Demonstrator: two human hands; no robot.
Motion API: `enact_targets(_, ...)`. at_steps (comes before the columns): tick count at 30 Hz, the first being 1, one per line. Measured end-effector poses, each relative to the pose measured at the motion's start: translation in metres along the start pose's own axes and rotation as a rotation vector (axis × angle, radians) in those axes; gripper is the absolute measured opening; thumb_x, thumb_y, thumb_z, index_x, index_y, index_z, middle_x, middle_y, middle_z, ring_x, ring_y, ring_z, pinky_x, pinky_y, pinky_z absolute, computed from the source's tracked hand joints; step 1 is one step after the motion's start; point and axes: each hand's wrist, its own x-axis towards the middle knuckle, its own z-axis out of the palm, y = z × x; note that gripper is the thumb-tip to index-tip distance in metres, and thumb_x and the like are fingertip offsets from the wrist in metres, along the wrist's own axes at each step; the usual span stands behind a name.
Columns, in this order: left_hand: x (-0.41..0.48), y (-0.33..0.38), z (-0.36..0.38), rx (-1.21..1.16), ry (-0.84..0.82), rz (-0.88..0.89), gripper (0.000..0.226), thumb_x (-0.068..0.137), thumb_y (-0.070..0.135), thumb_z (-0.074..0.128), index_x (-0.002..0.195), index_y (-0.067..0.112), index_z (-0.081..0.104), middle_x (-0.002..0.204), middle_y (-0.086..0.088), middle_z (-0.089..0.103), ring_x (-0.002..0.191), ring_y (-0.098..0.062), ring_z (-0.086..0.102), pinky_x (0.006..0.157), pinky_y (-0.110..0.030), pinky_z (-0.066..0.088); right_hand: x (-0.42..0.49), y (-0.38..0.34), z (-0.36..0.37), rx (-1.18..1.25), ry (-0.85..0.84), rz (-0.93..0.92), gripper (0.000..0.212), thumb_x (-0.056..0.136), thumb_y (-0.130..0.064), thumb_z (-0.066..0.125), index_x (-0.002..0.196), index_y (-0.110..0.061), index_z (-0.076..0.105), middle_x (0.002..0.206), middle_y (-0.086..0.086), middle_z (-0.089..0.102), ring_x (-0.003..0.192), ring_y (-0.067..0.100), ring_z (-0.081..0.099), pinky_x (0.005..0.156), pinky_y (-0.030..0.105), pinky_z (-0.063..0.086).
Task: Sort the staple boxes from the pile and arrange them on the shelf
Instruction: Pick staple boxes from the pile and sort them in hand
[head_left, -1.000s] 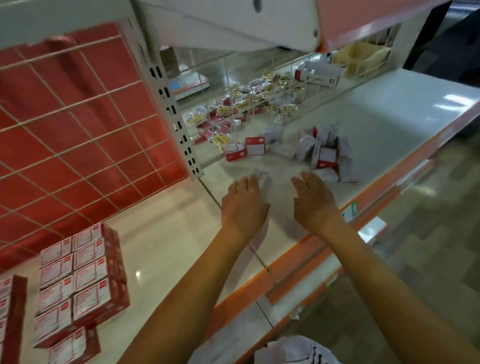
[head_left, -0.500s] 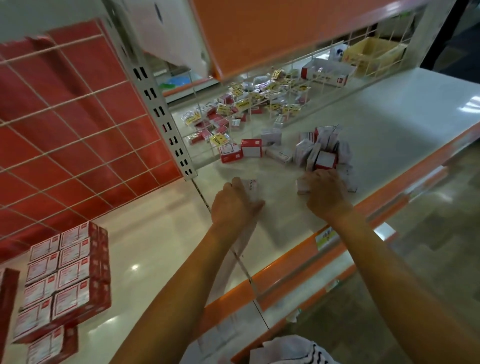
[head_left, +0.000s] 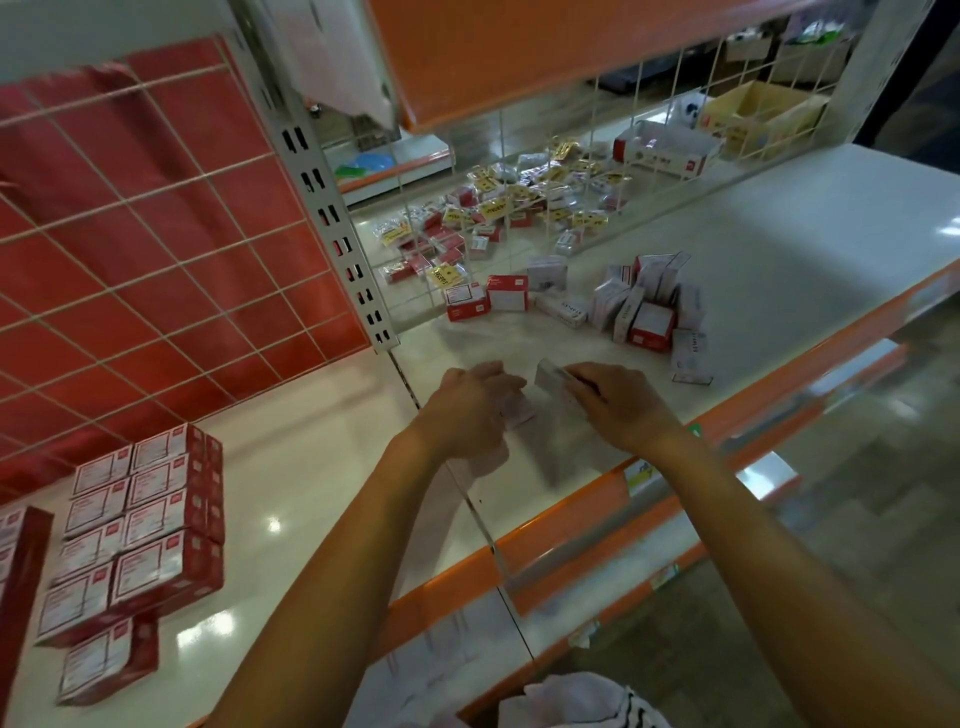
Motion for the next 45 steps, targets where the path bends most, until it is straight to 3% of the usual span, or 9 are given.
enact_targets(3,-0.006,0.000,0.004,0.003,0.073,-0.052,0.057,0.083,0.010,0.055,0.137,0.027,0.047,0.142,0.001,0.043,0.131,-0.025,0.037,0.100,-0.034,0.034,0.000,0.000,0.000,-0.042,0.012,0.021,0.032,0.099,-0.020,0.040,0.124,-0.013,0.060,0.120,0.008,0.064,0.106,0.024,0.059,0.075,0.023,0.038)
enact_targets(10,-0.025,0.003,0.004,-0.138,0.112,-0.174,0.044,0.087,0.023,0.062,0.129,0.027,0.053,0.123,-0.003,0.052,0.108,-0.021,0.053,0.080,-0.024,0.039,-0.001,-0.005,0.001,-0.120,-0.044,0.001,0.032,0.099,-0.016,0.039,0.119,-0.012,0.064,0.111,0.013,0.065,0.098,0.025,0.059,0.074,0.026,0.039)
enact_targets(13,-0.035,0.002,0.001,-0.162,0.114,-0.210,0.044,0.085,0.021,0.066,0.128,0.021,0.055,0.119,-0.003,0.051,0.099,-0.017,0.051,0.076,-0.021,0.035,-0.001,-0.009,0.001,-0.138,-0.076,0.022,0.036,0.097,-0.010,0.037,0.124,-0.010,0.060,0.117,0.015,0.062,0.106,0.029,0.057,0.087,0.031,0.043)
enact_targets(19,-0.051,0.000,0.003,-0.221,0.143,-0.261,0.041,0.080,0.029,0.074,0.117,0.018,0.062,0.107,-0.004,0.056,0.089,-0.016,0.053,0.072,-0.023,0.042,-0.008,-0.021,0.000,-0.184,-0.304,-0.049,0.065,0.086,-0.005,0.058,0.139,-0.037,0.039,0.130,0.005,0.037,0.115,0.024,0.046,0.089,0.031,0.046)
enact_targets(24,-0.063,-0.001,0.002,-0.194,0.163,-0.284,0.038,0.079,0.032,0.074,0.113,0.017,0.066,0.105,-0.004,0.061,0.085,-0.015,0.053,0.069,-0.025,0.045,-0.009,-0.024,0.001,-0.356,-0.297,-0.146,0.056,0.086,-0.021,0.060,0.136,-0.038,0.039,0.153,-0.003,0.012,0.133,0.025,0.024,0.102,0.037,0.039)
enact_targets(29,-0.077,-0.007,0.001,-0.165,0.174,-0.344,0.032,0.083,0.032,0.070,0.111,0.016,0.068,0.101,-0.005,0.062,0.083,-0.016,0.053,0.064,-0.025,0.041,-0.005,-0.030,0.003,-0.239,-0.307,-0.137,0.048,0.080,-0.033,0.069,0.123,-0.028,0.049,0.129,-0.001,0.050,0.107,0.015,0.040,0.082,0.027,0.037)
enact_targets(35,-0.104,-0.019,0.000,-0.167,0.223,-0.440,0.023,0.085,0.035,0.066,0.081,0.013,0.063,0.080,-0.008,0.056,0.072,-0.023,0.052,0.051,-0.026,0.029,-0.010,-0.042,0.015,-0.137,-0.346,-0.164,0.054,0.080,-0.038,0.069,0.129,-0.022,0.052,0.107,-0.003,0.047,0.092,0.010,0.044,0.072,0.018,0.037)
enact_targets(38,-0.122,-0.027,-0.004,-0.158,0.266,-0.474,0.023,0.086,0.031,0.065,0.082,0.009,0.064,0.081,-0.009,0.056,0.075,-0.025,0.054,0.056,-0.029,0.034,-0.013,-0.053,0.019,-0.101,-0.359,-0.215,0.052,0.084,-0.034,0.066,0.132,-0.020,0.051,0.106,-0.006,0.048,0.090,0.007,0.044,0.065,0.011,0.034)
enact_targets(45,-0.176,-0.040,-0.013,-0.142,0.370,-0.490,0.020,0.088,0.033,0.064,0.089,0.014,0.061,0.084,-0.005,0.053,0.081,-0.022,0.048,0.063,-0.033,0.035,-0.021,-0.105,0.026,-0.091,-0.390,-0.413,0.038,0.091,-0.022,0.060,0.129,-0.018,0.055,0.116,0.002,0.055,0.089,0.008,0.049,0.079,0.024,0.048)
